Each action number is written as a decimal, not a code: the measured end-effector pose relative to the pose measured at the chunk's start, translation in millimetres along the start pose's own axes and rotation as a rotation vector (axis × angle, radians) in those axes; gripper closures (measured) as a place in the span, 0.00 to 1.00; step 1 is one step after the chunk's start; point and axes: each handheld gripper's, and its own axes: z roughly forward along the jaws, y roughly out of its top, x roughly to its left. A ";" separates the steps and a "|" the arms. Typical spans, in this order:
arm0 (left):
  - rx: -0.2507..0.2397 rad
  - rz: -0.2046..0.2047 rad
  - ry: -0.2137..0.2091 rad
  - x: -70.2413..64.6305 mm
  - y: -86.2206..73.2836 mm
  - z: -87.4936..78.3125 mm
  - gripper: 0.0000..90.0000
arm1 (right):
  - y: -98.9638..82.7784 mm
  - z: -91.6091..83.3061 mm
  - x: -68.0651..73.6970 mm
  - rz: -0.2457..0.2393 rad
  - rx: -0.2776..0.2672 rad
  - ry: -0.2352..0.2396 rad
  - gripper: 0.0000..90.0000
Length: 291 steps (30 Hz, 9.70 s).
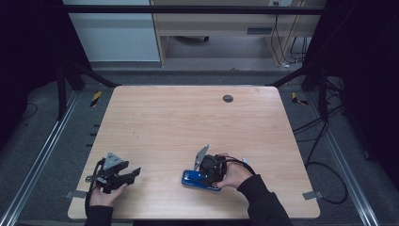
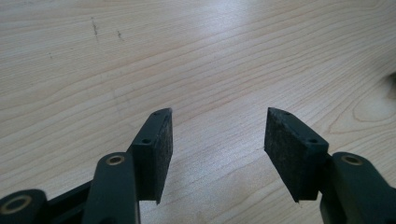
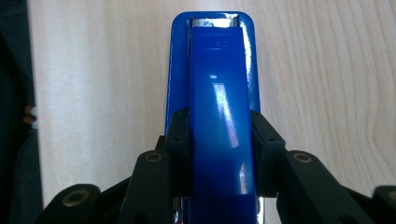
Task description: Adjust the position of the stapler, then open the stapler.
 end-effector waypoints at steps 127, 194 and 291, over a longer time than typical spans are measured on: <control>-0.027 0.400 -0.282 -128.3 112.9 28.6 0.55 | -138.2 -42.2 47.2 0.503 -0.511 -0.240 1.00; 0.415 0.905 -0.528 -215.9 126.8 113.9 0.71 | -111.1 -6.2 46.9 0.444 -0.435 -0.213 1.00; 0.381 0.899 -0.601 -207.8 127.3 112.1 0.73 | -105.4 -2.5 45.9 0.480 -0.428 -0.213 1.00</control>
